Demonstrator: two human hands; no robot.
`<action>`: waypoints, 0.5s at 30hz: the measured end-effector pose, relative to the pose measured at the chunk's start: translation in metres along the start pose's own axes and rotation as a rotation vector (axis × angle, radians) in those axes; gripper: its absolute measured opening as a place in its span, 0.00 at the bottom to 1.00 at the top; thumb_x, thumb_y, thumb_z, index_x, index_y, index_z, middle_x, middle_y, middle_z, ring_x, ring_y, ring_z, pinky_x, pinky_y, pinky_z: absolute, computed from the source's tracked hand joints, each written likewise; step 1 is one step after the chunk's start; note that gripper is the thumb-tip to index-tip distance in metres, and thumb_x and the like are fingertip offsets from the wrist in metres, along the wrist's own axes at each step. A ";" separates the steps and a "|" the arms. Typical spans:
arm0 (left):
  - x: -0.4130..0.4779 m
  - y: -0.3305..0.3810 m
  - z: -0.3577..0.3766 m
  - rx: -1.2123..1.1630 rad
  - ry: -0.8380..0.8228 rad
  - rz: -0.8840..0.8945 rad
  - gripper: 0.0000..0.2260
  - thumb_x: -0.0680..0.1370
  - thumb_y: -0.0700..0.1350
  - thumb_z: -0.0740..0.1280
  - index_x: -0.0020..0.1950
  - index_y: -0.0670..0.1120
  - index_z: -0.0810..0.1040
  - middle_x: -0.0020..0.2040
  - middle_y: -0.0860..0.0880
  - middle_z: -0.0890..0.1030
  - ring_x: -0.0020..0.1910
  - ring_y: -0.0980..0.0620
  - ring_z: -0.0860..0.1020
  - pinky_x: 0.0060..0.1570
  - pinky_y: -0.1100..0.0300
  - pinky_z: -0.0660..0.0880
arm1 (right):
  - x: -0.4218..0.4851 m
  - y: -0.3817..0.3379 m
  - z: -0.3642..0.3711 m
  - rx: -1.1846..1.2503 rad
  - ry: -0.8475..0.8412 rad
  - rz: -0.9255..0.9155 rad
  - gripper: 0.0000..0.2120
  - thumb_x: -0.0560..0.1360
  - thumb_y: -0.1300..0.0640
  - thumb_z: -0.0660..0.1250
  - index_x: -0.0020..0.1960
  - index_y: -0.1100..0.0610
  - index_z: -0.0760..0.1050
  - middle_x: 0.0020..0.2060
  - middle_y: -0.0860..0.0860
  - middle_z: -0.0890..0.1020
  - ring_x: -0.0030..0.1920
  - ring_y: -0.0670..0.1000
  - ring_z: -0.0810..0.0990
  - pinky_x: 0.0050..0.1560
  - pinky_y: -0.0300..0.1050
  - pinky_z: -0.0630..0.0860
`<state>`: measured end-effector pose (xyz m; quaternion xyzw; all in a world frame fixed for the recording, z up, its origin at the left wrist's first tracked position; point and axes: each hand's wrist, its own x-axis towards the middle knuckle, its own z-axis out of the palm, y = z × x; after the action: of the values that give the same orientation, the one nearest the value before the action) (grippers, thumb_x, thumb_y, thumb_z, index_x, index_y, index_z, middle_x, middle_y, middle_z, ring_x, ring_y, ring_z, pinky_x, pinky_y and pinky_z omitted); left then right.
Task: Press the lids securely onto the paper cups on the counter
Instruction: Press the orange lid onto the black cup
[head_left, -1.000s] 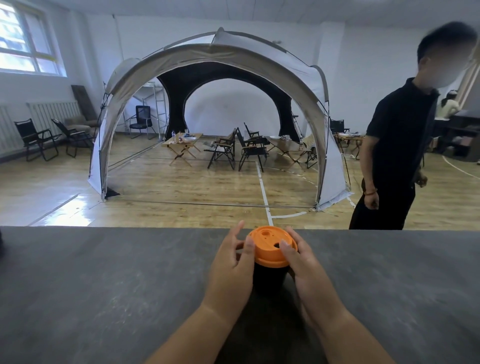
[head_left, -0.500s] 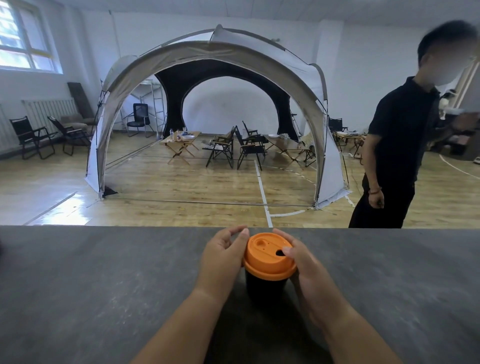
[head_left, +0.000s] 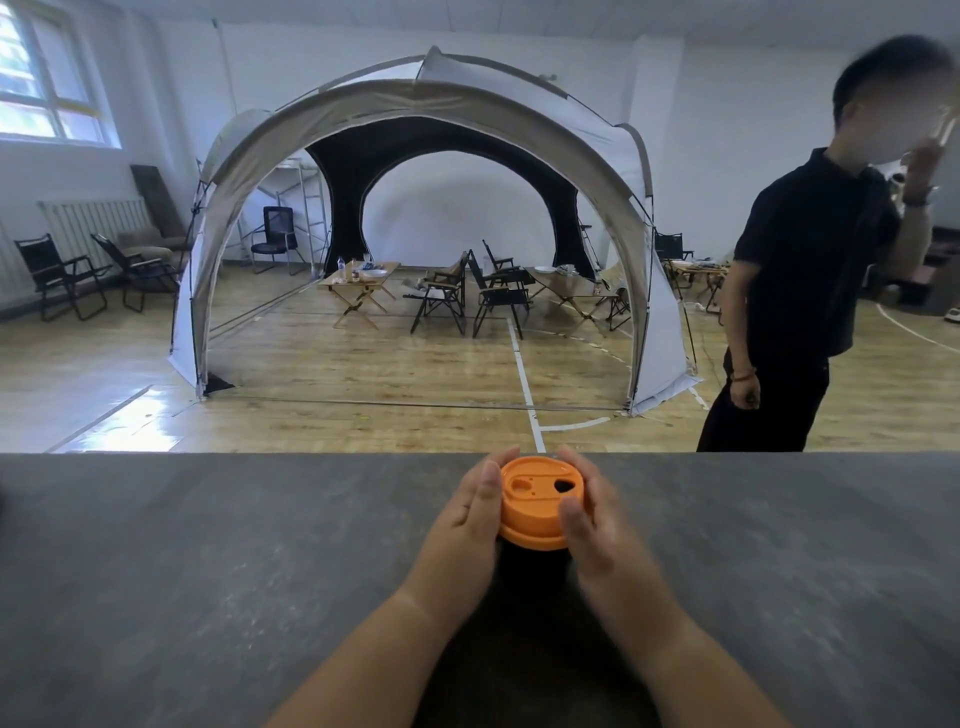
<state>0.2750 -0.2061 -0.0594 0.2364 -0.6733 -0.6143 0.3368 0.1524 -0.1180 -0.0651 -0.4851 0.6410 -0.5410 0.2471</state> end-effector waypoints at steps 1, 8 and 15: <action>-0.001 0.001 0.000 -0.010 0.002 -0.002 0.20 0.75 0.60 0.52 0.64 0.59 0.71 0.60 0.57 0.77 0.56 0.63 0.78 0.51 0.72 0.74 | 0.000 -0.001 0.000 -0.027 -0.009 0.003 0.48 0.59 0.17 0.58 0.73 0.39 0.58 0.65 0.38 0.70 0.64 0.39 0.72 0.59 0.31 0.71; -0.003 -0.001 0.005 0.090 0.083 0.063 0.18 0.77 0.60 0.49 0.60 0.59 0.72 0.57 0.57 0.78 0.53 0.70 0.76 0.50 0.76 0.72 | 0.000 -0.002 -0.001 -0.076 0.082 -0.029 0.25 0.74 0.34 0.58 0.69 0.37 0.60 0.67 0.43 0.65 0.63 0.39 0.70 0.58 0.31 0.68; -0.002 -0.001 -0.003 0.075 0.094 0.027 0.25 0.75 0.63 0.51 0.68 0.59 0.70 0.63 0.56 0.76 0.64 0.58 0.74 0.58 0.67 0.70 | -0.003 -0.003 0.000 -0.077 -0.007 -0.060 0.35 0.63 0.18 0.54 0.65 0.32 0.61 0.62 0.32 0.71 0.62 0.30 0.70 0.57 0.22 0.67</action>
<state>0.2780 -0.2069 -0.0602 0.2684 -0.6824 -0.5723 0.3671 0.1547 -0.1154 -0.0628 -0.5153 0.6457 -0.5212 0.2142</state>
